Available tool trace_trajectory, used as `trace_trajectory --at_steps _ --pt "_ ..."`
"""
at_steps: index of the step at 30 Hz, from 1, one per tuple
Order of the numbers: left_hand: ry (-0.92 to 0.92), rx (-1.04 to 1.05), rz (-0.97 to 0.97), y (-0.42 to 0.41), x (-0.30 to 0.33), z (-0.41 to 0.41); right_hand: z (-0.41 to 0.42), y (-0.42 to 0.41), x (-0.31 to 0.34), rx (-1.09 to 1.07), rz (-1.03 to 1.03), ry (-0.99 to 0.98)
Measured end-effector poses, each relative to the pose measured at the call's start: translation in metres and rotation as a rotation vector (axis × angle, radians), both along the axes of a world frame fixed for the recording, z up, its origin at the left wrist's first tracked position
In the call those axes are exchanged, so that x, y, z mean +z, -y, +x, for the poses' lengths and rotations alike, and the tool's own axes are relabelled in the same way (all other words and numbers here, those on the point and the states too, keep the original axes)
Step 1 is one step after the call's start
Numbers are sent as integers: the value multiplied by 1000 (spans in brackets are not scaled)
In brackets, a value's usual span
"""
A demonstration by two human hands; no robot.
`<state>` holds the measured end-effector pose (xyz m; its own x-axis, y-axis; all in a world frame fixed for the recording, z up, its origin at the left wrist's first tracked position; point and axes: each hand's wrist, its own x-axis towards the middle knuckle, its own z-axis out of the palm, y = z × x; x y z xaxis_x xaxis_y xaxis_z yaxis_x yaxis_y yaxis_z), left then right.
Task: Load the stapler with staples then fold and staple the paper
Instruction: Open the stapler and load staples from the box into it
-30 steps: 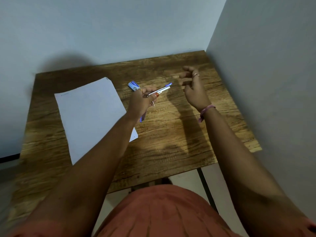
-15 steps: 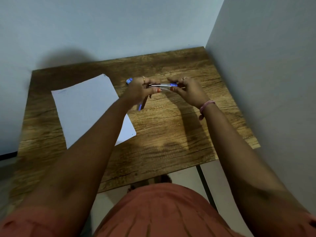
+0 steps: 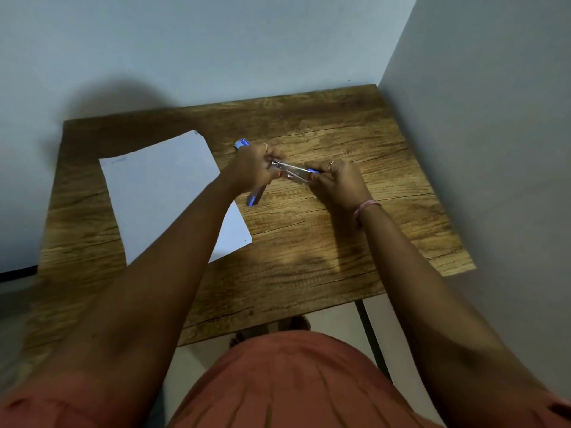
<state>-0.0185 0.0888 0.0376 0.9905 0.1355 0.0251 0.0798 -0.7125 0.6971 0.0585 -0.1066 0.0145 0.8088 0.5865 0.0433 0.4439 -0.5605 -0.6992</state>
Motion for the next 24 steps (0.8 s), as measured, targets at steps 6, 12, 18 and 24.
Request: trace_trajectory --at_steps 6,12,18,24 --pt "-139 201 -762 -6 19 3 4 -2 23 15 132 -167" --pt "-488 184 -1314 -27 38 7 7 -4 36 -18 285 -486" --pt "-348 380 -1809 -33 28 9 4 2 37 -122 431 -684" --pt "-243 542 -2056 -29 10 13 1 7 29 -263 491 -753"
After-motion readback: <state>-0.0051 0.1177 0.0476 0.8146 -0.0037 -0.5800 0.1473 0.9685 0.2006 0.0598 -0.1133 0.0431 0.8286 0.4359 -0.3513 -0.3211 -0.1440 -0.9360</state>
